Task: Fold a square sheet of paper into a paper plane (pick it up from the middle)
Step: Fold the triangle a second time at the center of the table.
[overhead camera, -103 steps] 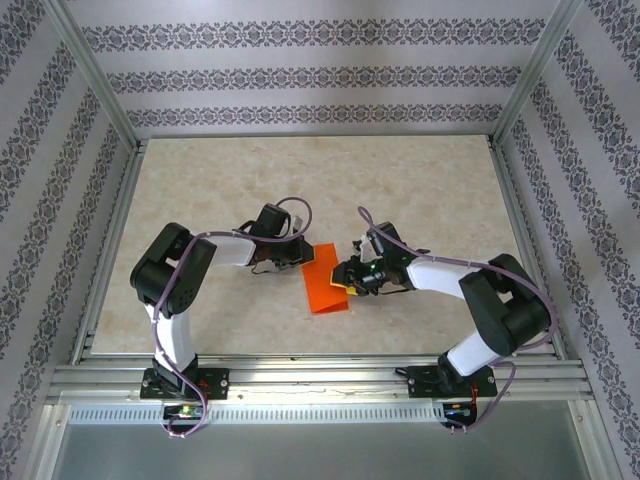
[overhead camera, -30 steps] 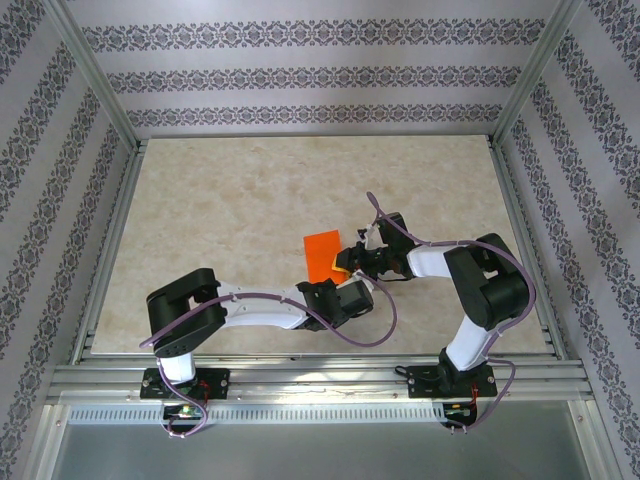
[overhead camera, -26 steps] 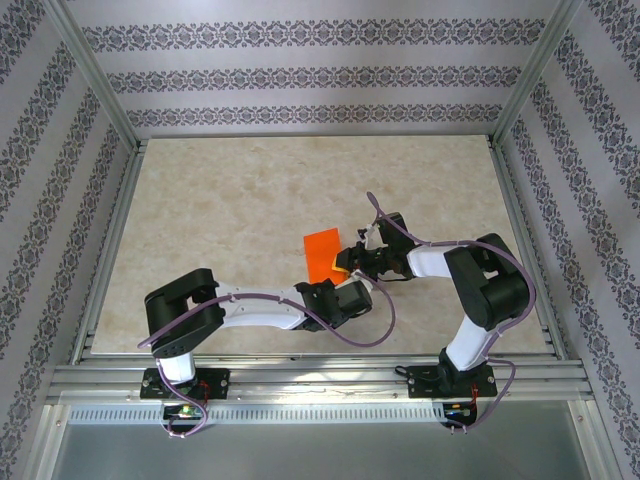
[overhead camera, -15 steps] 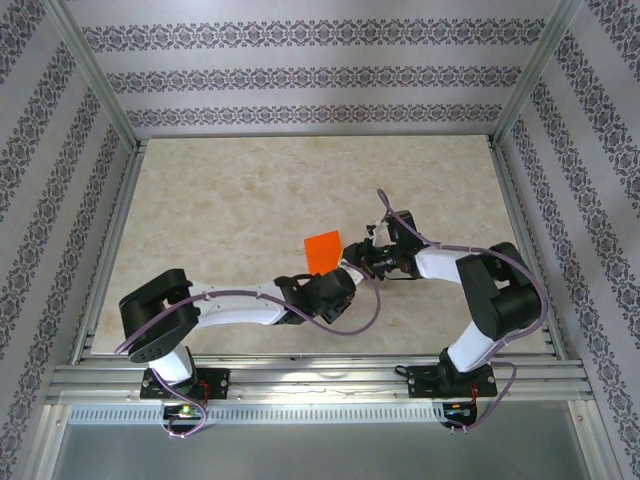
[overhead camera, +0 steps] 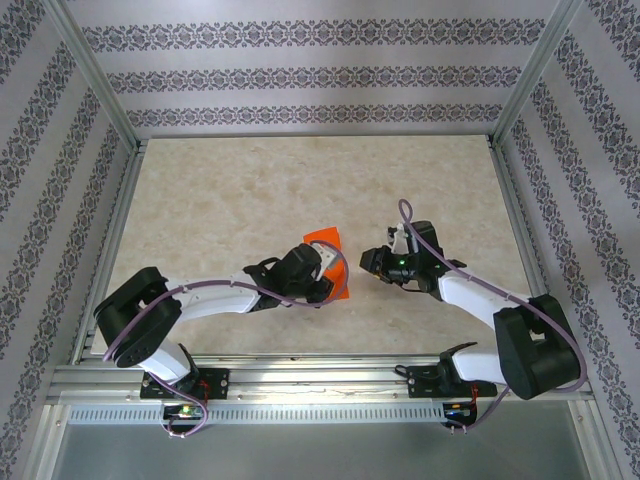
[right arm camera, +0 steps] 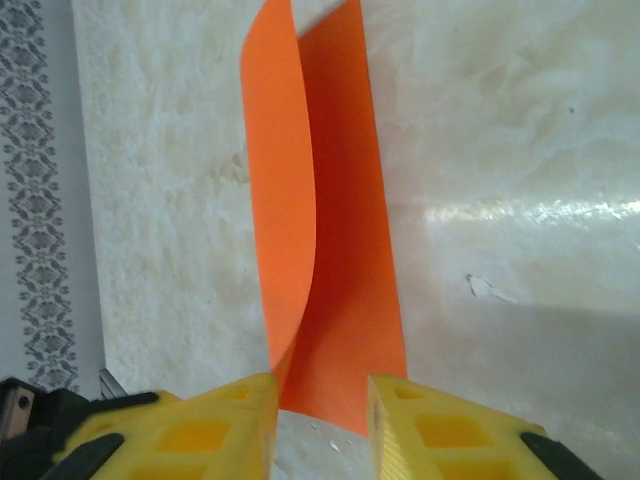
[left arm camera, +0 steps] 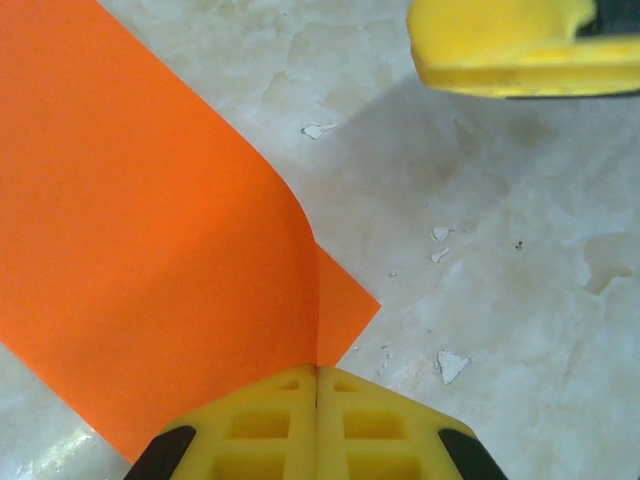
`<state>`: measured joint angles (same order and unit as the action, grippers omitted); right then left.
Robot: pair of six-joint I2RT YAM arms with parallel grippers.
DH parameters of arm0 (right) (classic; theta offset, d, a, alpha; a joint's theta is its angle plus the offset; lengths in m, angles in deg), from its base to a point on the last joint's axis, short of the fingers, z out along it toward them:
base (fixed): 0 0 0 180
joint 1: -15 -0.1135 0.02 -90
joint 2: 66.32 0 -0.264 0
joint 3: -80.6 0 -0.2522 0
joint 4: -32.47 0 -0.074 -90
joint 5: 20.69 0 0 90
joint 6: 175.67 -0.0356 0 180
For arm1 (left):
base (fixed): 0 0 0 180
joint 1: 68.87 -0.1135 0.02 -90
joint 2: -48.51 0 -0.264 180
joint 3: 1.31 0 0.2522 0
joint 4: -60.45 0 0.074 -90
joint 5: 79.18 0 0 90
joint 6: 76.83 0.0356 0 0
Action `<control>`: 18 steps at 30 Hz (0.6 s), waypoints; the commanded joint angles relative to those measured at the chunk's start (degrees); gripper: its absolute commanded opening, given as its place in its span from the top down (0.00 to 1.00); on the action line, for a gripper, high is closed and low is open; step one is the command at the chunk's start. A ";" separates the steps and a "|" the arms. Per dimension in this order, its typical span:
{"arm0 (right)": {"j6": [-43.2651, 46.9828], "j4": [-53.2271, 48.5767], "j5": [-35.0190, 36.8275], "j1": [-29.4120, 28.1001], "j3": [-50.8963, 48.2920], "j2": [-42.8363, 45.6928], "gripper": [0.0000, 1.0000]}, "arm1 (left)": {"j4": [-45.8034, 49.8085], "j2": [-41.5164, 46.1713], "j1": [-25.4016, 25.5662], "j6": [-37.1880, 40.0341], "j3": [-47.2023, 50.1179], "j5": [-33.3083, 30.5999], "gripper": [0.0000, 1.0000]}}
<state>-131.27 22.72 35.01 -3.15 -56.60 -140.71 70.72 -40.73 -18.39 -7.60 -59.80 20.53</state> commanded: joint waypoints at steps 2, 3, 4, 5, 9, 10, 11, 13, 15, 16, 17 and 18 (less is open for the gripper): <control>1.38 -0.92 -1.43 -2.61 -0.70 -1.22 0.82 | -3.64 1.51 -1.43 -3.17 0.93 4.38 1.00; 1.48 -0.76 -1.34 -4.06 -0.31 -2.18 0.85 | -3.72 1.56 -1.57 -3.42 1.17 4.32 1.00; 1.66 -1.03 -0.94 -5.31 0.27 -3.31 0.89 | -4.00 1.60 -1.66 -3.63 1.54 4.43 1.00; 1.66 -1.50 0.09 -6.36 0.85 -4.35 0.92 | -4.32 1.54 -1.70 -3.94 1.87 4.26 1.00; 1.35 -1.55 2.21 -8.71 2.63 -8.62 1.00 | -5.20 1.28 -2.05 -5.05 2.50 4.68 1.00; 1.36 -1.53 2.37 -8.98 2.95 -9.40 1.00 | -5.05 1.20 -2.12 -5.20 2.41 4.78 1.00; 1.46 -1.23 2.25 -9.24 3.19 -10.01 1.00 | -5.20 1.10 -2.14 -5.31 2.43 4.93 1.00; 1.55 -1.11 1.52 -9.68 3.89 -11.21 1.00 | -5.13 1.08 -2.19 -5.50 2.37 5.04 1.00; 1.82 -1.15 0.96 -10.05 4.59 -12.19 1.00 | -5.18 0.90 -2.27 -5.61 2.33 5.14 1.00; 1.77 -1.07 0.99 -10.28 4.83 -12.61 1.00 | -5.31 0.83 -2.31 -5.69 2.28 5.29 1.00; 1.82 -0.85 0.82 -10.48 5.01 -13.11 1.00 | -5.52 0.81 -2.34 -5.75 2.33 5.39 1.00; 1.82 -0.87 0.53 -10.58 5.29 -13.47 1.00 | -5.57 0.73 -2.40 -5.88 2.35 5.48 1.00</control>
<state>-130.27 21.54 35.86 -13.01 -52.93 -153.15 67.95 -40.44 -19.98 -12.32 -57.61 24.82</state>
